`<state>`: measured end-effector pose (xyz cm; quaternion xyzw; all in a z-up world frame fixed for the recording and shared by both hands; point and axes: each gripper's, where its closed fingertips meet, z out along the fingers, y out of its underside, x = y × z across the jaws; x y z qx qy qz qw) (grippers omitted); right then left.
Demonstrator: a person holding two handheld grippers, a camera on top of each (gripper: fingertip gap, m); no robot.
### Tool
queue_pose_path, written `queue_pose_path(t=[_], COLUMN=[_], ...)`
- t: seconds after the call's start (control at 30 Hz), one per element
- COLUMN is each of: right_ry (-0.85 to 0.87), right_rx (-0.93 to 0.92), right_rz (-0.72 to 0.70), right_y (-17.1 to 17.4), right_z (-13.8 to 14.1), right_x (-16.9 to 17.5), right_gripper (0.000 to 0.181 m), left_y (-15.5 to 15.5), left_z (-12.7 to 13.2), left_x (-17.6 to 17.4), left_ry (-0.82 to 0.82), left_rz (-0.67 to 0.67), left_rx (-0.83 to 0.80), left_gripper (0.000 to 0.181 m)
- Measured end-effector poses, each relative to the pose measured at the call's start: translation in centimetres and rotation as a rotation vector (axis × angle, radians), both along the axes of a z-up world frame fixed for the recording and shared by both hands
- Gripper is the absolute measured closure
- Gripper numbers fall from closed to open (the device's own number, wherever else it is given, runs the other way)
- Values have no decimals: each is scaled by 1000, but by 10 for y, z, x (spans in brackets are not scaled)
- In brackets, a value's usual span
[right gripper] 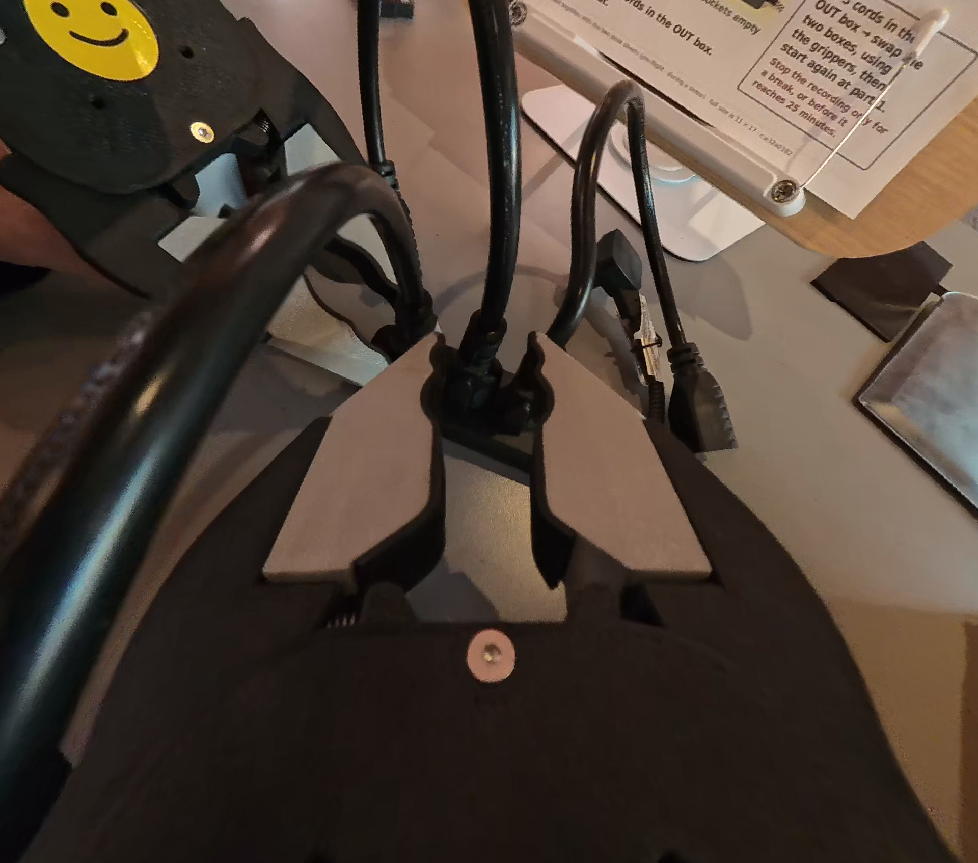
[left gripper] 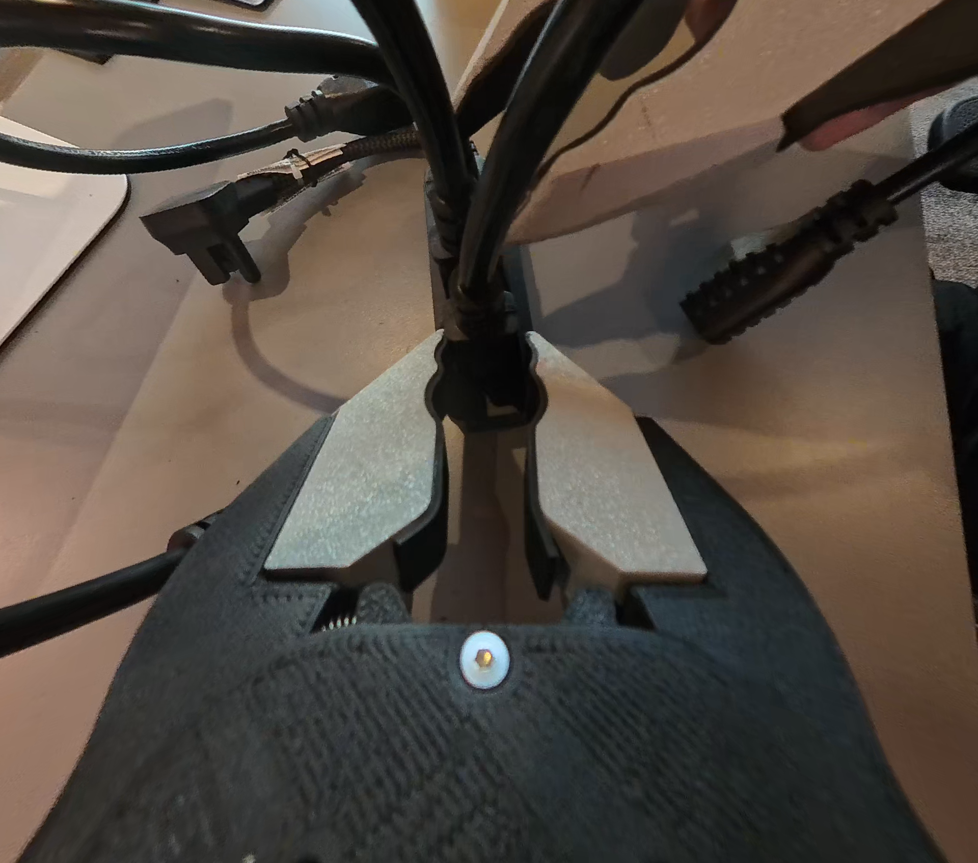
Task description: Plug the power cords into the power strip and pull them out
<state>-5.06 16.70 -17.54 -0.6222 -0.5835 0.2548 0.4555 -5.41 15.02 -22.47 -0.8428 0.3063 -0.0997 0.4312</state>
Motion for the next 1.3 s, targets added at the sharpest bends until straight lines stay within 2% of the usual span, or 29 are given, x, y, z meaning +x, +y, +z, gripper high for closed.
queue_pose_path(t=[0.17, 0.23, 0.4, 0.63, 0.7, 0.8, 1.0, 1.2, 1.3], right_ry=[21, -21, 1, 109, 134, 157, 144, 187, 151], right_rx=[-43, -68, -67, -144, -107, -39, 77, -46, 0], right_rz=[26, 31, 32, 59, 42, 74, 13, 49, 60], right_y=[-8, -9, -9, -7, 0, 0, 4, 3, 5], right_z=[-2, -12, -14, -10, -7, -6, -6, -6, -7], right_x=[-5, -8, -11, -9, -7, -7, -14, -22, -25], right_gripper=[144, 146, 147, 151, 171, 170, 168, 169, 169], left_y=[0, 1, 1, 0, 0, 0, -3, 4, 11], left_z=[0, 0, 0, 0, 0, 0, 1, 2, -1], left_x=[0, 0, -3, -2, -2, -2, 4, 3, 0], left_ry=[12, 10, 13, -2, -3, 2, -19, -50, 50], left_rz=[-4, -2, 17, 5, 2, 3, -18, 21, 61], left_rx=[10, 11, 4, -2, -2, 0, -15, -1, 46], left_gripper=[157, 157, 157, 157, 157, 157, 156, 155, 150])
